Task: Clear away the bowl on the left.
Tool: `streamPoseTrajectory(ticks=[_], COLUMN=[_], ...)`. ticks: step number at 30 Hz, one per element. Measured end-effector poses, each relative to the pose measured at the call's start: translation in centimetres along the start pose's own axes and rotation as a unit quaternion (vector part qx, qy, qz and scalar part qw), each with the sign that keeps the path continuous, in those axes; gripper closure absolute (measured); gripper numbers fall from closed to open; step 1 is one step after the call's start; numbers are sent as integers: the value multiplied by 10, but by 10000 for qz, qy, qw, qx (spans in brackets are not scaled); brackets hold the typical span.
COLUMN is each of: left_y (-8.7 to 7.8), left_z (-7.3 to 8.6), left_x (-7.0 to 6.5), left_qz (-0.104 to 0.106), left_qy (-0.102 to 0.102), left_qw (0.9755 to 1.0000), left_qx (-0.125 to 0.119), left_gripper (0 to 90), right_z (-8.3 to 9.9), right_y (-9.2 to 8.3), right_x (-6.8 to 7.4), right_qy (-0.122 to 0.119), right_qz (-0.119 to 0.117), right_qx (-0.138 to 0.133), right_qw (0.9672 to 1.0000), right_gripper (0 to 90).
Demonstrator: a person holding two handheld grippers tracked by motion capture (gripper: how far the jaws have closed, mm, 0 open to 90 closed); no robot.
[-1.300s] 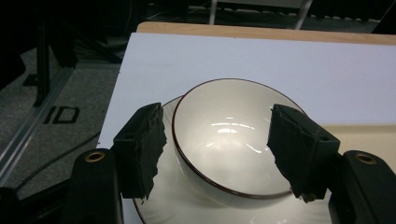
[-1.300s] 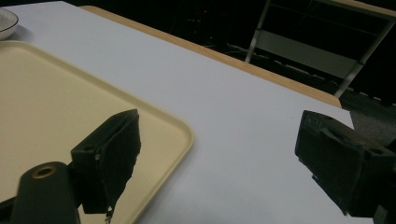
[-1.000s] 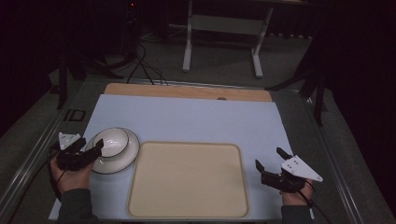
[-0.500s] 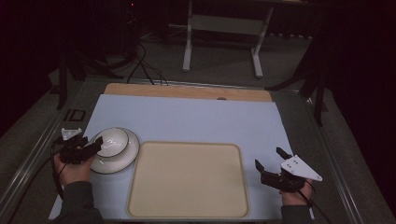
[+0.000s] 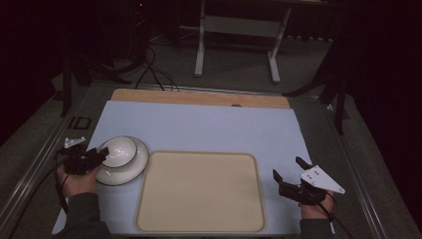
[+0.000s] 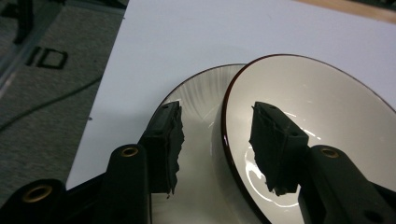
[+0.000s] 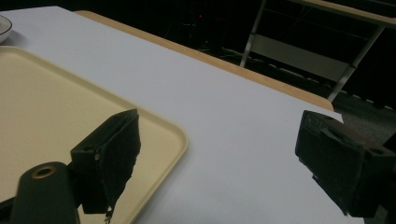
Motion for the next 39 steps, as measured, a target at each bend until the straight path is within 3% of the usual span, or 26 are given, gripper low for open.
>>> streamPoseTrajectory(ticks=[10,15,20,25,27,35,39], left_y=[12,16,18,20,21,22,22], left_z=[3,4,4,5,6,8,9], left_x=[0,3,5,3,2,2,4], left_qz=[-81,-109,6,244,494,859,1071], left_qy=[9,-107,-223,-311,-384,-582,-767], left_qw=[9997,9994,9990,9980,9963,9921,9887], left_qx=[236,316,378,490,595,700,715], left_gripper=[595,589,589,604,641,684,712], right_z=[0,-1,-1,-1,-1,-1,0], right_y=[0,-2,-2,-1,-2,-2,-2], right_x=[-1,-3,-3,-3,-2,-3,-4], right_qy=[12,38,48,38,36,49,81], right_qz=[29,46,58,56,58,54,93], right_qx=[-15,-47,-49,-35,-36,-33,-23], right_qw=[10000,10000,10000,10000,10000,10000,9999], right_gripper=[137,137,137,138,137,137,138])
Point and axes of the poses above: each handheld gripper's, and its own axes: y roughly forward along the jaws, z roughly out of its underside, x roughly to its left, the point moved 6 cm from there along y, roughly forward along the jaws, and after that the axes turned 7 degrees about x, right-handed, at the moved point
